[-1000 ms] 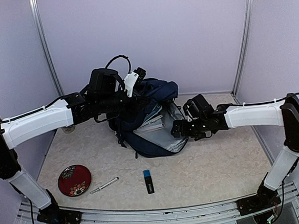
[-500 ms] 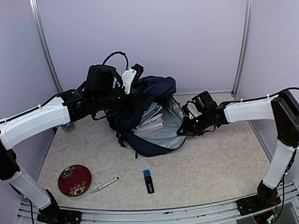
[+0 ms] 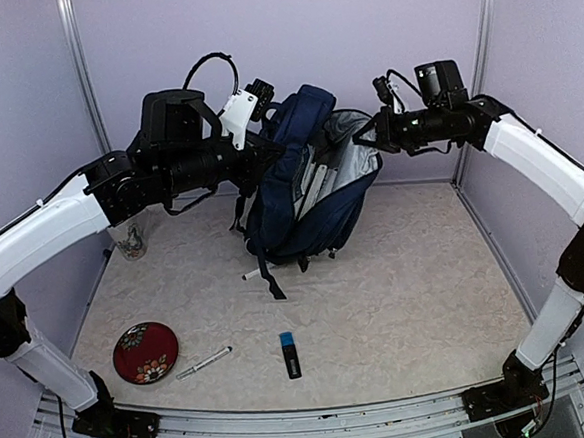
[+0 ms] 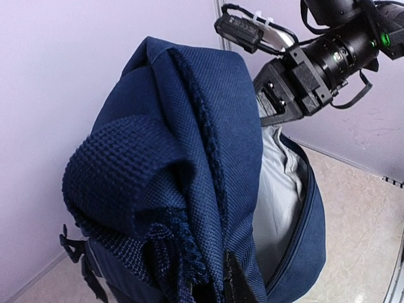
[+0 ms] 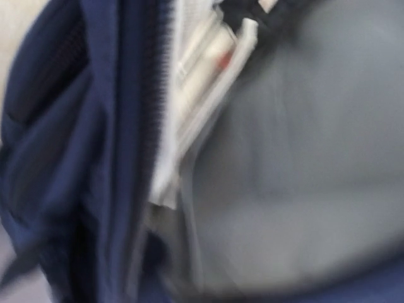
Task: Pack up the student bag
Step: Pick up the student bag from the center of the board.
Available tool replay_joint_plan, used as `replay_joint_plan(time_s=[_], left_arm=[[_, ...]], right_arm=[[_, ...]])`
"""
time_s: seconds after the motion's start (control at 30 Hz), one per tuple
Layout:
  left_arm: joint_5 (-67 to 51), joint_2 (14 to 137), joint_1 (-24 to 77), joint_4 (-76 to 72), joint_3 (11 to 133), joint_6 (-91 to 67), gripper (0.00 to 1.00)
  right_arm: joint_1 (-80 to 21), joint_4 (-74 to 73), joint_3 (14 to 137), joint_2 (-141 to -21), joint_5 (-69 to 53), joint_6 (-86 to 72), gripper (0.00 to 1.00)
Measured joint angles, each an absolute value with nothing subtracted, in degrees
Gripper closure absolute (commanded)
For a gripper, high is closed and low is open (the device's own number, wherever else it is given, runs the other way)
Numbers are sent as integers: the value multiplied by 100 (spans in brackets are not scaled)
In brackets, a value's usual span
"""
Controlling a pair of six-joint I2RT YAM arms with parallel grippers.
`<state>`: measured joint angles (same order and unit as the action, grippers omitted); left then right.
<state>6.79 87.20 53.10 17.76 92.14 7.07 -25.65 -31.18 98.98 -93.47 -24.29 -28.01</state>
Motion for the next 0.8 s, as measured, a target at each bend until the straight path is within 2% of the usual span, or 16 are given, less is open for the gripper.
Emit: replay_joint_plan(time_s=[0.17,0.3,0.47,0.6,0.63,0.67,0.77,0.8], left_arm=[[814,8718,5494,1979,9496,908,100],[792,8718,5725,2071,9500,1015,100],[517,8718,5911,2121,9500,1007,100],[296,8731,5918,2062,9496,786,100],[261,8748,5911,2018,9491,711,100],[215,8772,5896,1935,9474,611,100],[113,8862,5789,1529,9338,172,100],[71,8899,5732,1411,9297,19,100]], right_arm=[[-2554,-3667,11034,-9537,-2502,-2683,100],[-2536,-3817,11321,-9537,-2460,-2633,100],[-2530,-3935,11354,-9428,-2274,-2543,100],[-2504,-3922,10927,-9107,-2064,-2460,100],[-2475,-3942,10853,-9048,-2023,-2432,95],[-2443,-3968,10829,-9030,-1988,-2401,84],[-2324,-4051,10842,-9039,-1822,-2185,43],[-2300,-4051,10886,-9048,-1765,-2130,35]])
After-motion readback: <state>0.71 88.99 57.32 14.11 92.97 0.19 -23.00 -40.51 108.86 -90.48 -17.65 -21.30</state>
